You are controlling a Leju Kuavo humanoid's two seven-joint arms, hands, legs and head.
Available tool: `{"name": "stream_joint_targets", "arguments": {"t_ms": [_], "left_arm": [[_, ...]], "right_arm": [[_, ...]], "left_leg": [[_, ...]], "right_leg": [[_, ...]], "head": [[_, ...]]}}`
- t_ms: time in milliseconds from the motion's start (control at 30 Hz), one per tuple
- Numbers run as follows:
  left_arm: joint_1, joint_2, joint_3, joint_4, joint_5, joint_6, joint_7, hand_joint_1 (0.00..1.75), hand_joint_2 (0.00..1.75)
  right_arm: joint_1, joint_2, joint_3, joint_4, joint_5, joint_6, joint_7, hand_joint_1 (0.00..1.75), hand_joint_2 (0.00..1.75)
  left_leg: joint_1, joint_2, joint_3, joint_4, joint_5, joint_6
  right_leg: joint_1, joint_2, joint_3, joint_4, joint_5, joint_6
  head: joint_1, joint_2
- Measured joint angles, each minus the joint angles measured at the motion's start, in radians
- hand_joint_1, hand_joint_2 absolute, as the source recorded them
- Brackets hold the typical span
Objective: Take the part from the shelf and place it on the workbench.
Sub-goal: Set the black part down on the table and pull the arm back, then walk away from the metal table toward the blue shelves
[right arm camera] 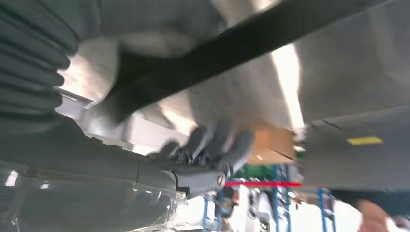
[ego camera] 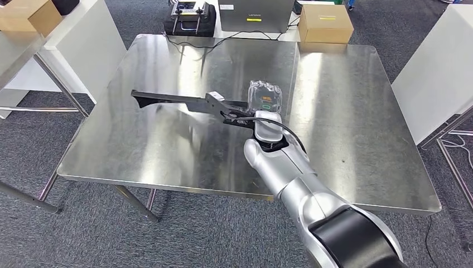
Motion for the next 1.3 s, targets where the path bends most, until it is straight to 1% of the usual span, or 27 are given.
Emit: {"name": "stream_joint_targets", "arguments": {"t_ms": [133,267,567,633,700,767,800,833,867,933,967,1000,1033,1100,1167,1233,1300], "left_arm": [[0.0,0.0,0.011,0.0,0.002,-0.022,0.027,0.0,0.0],[0.0,0.0,0.024,0.0,0.004,-0.046,0.036,0.0,0.0],[0.0,0.0,0.032,0.0,0.002,-0.059,0.039,0.0,0.0],[0.0,0.0,0.032,0.0,-0.004,-0.066,0.04,0.0,0.0],[0.0,0.001,0.032,0.0,-0.014,-0.073,0.042,0.0,0.0],[0.0,0.001,0.032,0.0,-0.025,-0.078,0.041,0.0,0.0],[0.0,0.002,0.032,0.0,-0.029,-0.08,0.038,0.0,0.0],[0.0,0.002,0.032,0.0,-0.032,-0.079,0.032,0.0,0.0],[0.0,0.001,0.032,0.0,-0.031,-0.075,0.024,0.0,0.0],[-0.001,-0.004,0.037,0.0,-0.024,-0.055,0.002,0.0,0.0],[-0.002,-0.007,0.041,0.0,-0.019,-0.043,-0.008,0.0,0.0],[-0.002,-0.011,0.046,0.0,-0.016,-0.032,-0.016,0.0,0.0],[-0.003,-0.014,0.051,0.0,-0.013,-0.024,-0.02,0.0,0.0],[-0.003,-0.019,0.059,0.0,-0.008,-0.008,-0.024,0.0,0.0],[-0.006,-0.022,0.07,0.0,0.003,0.018,-0.023,0.0,0.0],[-0.008,-0.023,0.086,0.0,0.02,0.046,-0.014,0.0,0.0],[-0.008,-0.024,0.104,0.0,0.039,0.064,-0.003,0.0,0.0]], "right_arm": [[0.01,-0.011,-0.045,0.032,0.023,0.008,0.004,0.0,0.0],[0.028,-0.022,-0.076,0.049,0.033,0.008,0.004,0.0,0.0],[0.042,-0.031,-0.107,0.067,0.04,0.009,0.002,0.0,0.0],[0.044,-0.031,-0.118,0.069,0.034,0.012,-0.007,0.0,0.0],[0.049,-0.032,-0.14,0.069,0.012,0.0,-0.039,0.0,0.0],[0.061,-0.032,-0.181,0.059,-0.047,-0.063,-0.121,0.0,0.0],[0.07,-0.031,-0.211,0.048,-0.097,-0.112,-0.192,0.0,0.0],[0.085,-0.027,-0.249,0.024,-0.167,-0.163,-0.298,0.0,0.0],[0.109,-0.022,-0.29,-0.01,-0.249,-0.201,-0.423,0.0,0.0],[0.189,-0.005,-0.367,-0.134,-0.437,-0.223,-0.69,0.0,0.0],[0.24,0.004,-0.39,-0.21,-0.514,-0.211,-0.786,0.0,0.0],[0.288,0.011,-0.404,-0.286,-0.571,-0.195,-0.847,0.0,0.0],[0.332,0.015,-0.409,-0.352,-0.609,-0.179,-0.875,0.0,0.0],[0.403,0.018,-0.416,-0.464,-0.668,-0.149,-0.894,0.0,0.0],[0.474,0.019,-0.417,-0.57,-0.765,-0.095,-0.939,0.0,0.0],[0.557,0.019,-0.409,-0.669,-0.873,-0.034,-0.993,0.0,0.0],[0.632,0.017,-0.401,-0.735,-0.972,0.018,-1.027,0.0,0.0]], "left_leg": [[0.0,0.0,0.0,0.0,0.0,0.0],[0.0,0.0,0.0,0.0,0.0,0.0],[0.0,0.0,0.0,0.0,0.0,0.0],[0.0,0.0,0.0,0.0,0.0,0.0],[0.0,0.0,0.0,0.0,0.0,0.0],[0.0,0.0,0.0,0.0,0.0,0.0],[0.0,0.0,0.0,0.0,0.0,0.0],[0.0,0.0,0.0,0.0,0.0,0.0],[0.0,0.0,0.0,0.0,0.0,0.0],[0.001,-0.001,0.001,0.0,-0.001,0.0],[0.001,-0.001,0.001,0.0,-0.001,0.0],[0.001,-0.001,0.001,0.0,-0.001,0.0],[0.001,-0.001,0.001,0.0,-0.002,0.0],[0.0,-0.001,0.0,0.0,-0.002,0.0],[0.0,-0.001,0.001,0.0,-0.003,0.0],[-0.001,-0.001,0.002,0.003,-0.006,0.007],[-0.004,-0.001,0.002,0.006,-0.008,0.015]], "right_leg": [[0.0,0.0,0.0,0.0,0.0,0.0],[0.0,0.0,0.0,0.0,0.0,0.0],[0.0,0.0,0.0,0.0,0.0,0.0],[0.0,0.0,0.0,0.0,0.0,0.0],[0.0,0.0,0.0,0.0,0.0,0.0],[0.0,0.0,0.0,0.0,0.0,0.0],[0.0,0.0,0.0,0.0,0.0,0.0],[0.0,0.0,0.001,0.0,0.0,0.0],[0.0,0.0,0.001,0.0,0.0,0.0],[0.0,0.0,0.001,0.0,0.0,0.0],[0.0,0.0,0.001,0.0,0.0,0.0],[0.0,0.0,0.001,0.0,-0.001,0.0],[0.0,0.0,0.001,0.0,-0.001,0.0],[0.0,0.0,0.001,0.0,-0.002,0.001],[0.0,0.0,0.002,0.0,-0.002,0.002],[-0.004,0.0,0.004,-0.002,-0.002,0.004],[-0.009,0.0,0.006,-0.004,0.0,0.007]], "head": [[0.0,0.0],[0.0,0.0],[0.0,0.0],[0.0,0.0],[0.0,0.0],[0.0,0.0],[0.0,0.0],[0.0,0.0],[0.0,0.0],[0.0,0.0],[0.0,0.0],[0.0,0.0],[0.0,0.0],[0.0,0.0],[0.0,0.0],[0.0,0.0],[-0.001,0.0]]}}
